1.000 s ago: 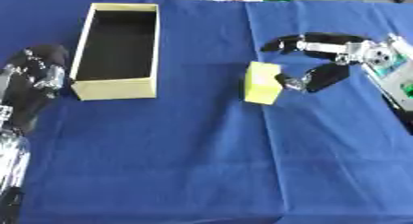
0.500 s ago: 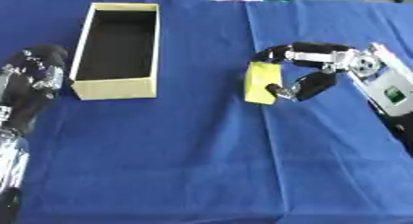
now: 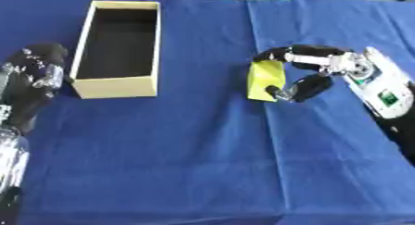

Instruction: Pick up objects on the table and place them in the box.

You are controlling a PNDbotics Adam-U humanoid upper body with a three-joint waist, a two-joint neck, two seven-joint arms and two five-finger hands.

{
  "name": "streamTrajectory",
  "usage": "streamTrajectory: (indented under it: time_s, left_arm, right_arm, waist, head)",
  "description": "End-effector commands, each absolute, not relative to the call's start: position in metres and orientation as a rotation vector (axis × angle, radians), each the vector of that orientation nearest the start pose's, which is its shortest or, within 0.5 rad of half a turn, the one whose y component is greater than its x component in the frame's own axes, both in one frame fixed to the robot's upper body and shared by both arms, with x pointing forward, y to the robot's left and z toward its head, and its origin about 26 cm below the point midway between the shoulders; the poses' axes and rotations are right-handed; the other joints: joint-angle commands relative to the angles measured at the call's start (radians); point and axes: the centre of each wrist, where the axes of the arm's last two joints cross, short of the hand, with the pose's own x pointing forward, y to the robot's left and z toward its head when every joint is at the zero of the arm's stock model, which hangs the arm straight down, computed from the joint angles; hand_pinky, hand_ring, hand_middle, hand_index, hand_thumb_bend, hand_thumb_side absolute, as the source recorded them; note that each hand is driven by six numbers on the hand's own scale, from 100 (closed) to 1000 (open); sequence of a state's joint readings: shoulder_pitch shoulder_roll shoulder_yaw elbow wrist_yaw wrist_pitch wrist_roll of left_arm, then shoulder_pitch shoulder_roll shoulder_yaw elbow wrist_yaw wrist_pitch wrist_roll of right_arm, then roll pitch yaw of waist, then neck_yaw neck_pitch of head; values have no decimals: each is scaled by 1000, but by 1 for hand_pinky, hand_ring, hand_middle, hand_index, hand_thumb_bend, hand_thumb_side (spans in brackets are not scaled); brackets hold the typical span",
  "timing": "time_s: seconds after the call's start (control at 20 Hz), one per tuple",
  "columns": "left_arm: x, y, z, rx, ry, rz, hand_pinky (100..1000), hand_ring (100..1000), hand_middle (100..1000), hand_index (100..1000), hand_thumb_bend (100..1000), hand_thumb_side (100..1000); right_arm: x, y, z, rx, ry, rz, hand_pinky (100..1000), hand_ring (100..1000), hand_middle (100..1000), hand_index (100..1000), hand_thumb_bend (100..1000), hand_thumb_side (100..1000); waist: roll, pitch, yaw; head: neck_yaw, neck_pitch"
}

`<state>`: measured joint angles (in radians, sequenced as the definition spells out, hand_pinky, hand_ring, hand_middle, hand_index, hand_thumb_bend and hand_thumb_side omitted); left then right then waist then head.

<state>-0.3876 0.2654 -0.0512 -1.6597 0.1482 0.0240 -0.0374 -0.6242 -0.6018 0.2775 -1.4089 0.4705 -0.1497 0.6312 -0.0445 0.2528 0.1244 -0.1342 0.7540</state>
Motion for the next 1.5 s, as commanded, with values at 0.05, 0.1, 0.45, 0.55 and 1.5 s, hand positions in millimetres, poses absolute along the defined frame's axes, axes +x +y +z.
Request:
streamTrajectory:
  time_s: [0.05,0.1,0.45,0.55,1.5]
  left_arm:
    - [354,250,148,-61,-2005,-308,549,824,657,705,100,246]
    - [354,250,148,-61,-2004,-308,549,824,657,705,100,246]
    - [354,250,148,-61,-2004,-308,549,824,657,705,100,246]
    - [354,250,148,-62,-2005,-308,549,824,657,705,100,246]
    - [354,250,147,-66,-2002,-312,549,824,656,705,100,246]
  right_arm:
    - [404,-292,180,-496,-1414,1629,921,1000,979,1000,145,429]
    - [404,-292,179,-499,-1408,1627,912,1000,978,1000,137,422]
    - [404,-292,178,-520,-1430,1618,780,737,876,1000,100,147]
    - [402,-292,180,-540,-1461,1606,762,685,845,1000,100,100]
    - [399,-268,261,-754,-1825,1519,699,543,702,985,100,100]
  waist:
    - [5,-14,0]
    - [5,-14,0]
    - [7,-15,-3]
    - [8,-15,-3]
    - [5,-22,-3]
  head:
    - [-2,5]
    - [-2,5]
    - [-3,4]
    - [-3,4]
    - [-4,2]
